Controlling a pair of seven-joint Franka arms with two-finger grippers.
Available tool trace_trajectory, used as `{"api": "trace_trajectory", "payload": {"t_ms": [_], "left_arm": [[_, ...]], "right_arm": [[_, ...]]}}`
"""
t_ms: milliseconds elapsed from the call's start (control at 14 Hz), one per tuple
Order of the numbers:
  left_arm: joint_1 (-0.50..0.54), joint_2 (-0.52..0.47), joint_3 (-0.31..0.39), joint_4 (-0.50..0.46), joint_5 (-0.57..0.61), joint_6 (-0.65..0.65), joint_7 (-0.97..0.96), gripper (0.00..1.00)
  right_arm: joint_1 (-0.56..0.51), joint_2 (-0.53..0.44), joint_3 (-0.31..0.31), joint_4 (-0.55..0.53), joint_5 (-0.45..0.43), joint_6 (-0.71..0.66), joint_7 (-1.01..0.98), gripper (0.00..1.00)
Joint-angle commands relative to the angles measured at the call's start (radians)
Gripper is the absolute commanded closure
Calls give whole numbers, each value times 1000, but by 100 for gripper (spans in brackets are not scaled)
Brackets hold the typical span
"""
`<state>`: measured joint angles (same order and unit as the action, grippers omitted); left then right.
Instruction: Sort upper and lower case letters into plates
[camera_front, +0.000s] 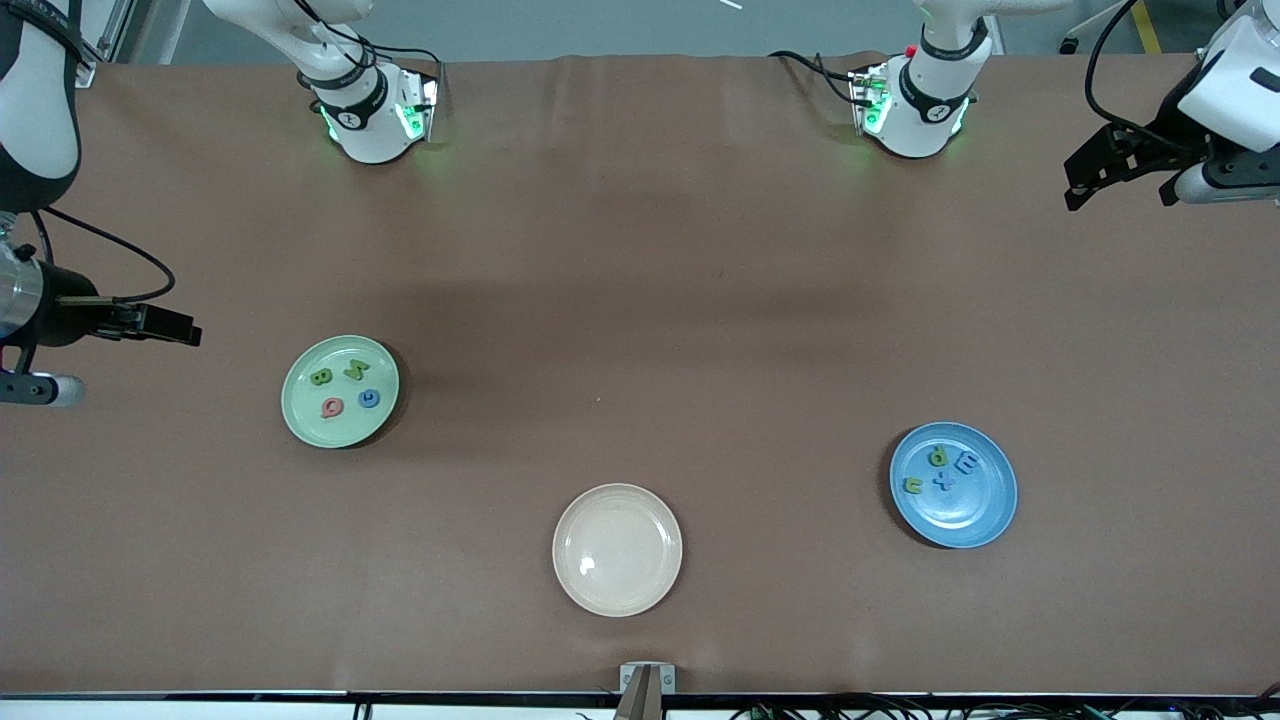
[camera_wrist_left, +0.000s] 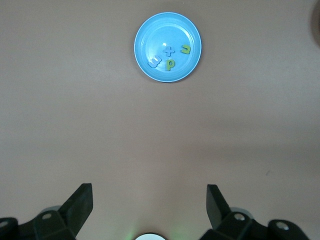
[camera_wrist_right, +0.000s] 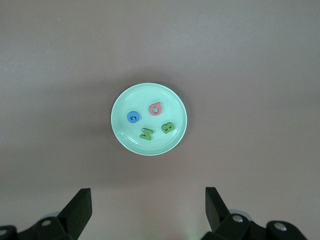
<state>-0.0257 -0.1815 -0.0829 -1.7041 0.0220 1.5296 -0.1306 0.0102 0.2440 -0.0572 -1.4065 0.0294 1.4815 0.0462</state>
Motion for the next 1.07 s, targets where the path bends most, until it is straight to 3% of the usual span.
{"api": "trace_trajectory", "payload": {"t_ms": [0,570,784,998], "left_arm": [[1,-6,5,-5,16,11,22,0],[0,-6,5,-2,18,34,22,0],[0,-6,5,-2,21,37,22,0],[0,-6,5,-3,21,44,22,0]], "right_arm": [[-16,-9,13,-8,-23,2,-9,0],[-49,-11,19,46,-16,-15,-6,0],[-55,-11,13,47,59,-151,32,0],[-50,-34,16,57,75,-173,21,0]]}}
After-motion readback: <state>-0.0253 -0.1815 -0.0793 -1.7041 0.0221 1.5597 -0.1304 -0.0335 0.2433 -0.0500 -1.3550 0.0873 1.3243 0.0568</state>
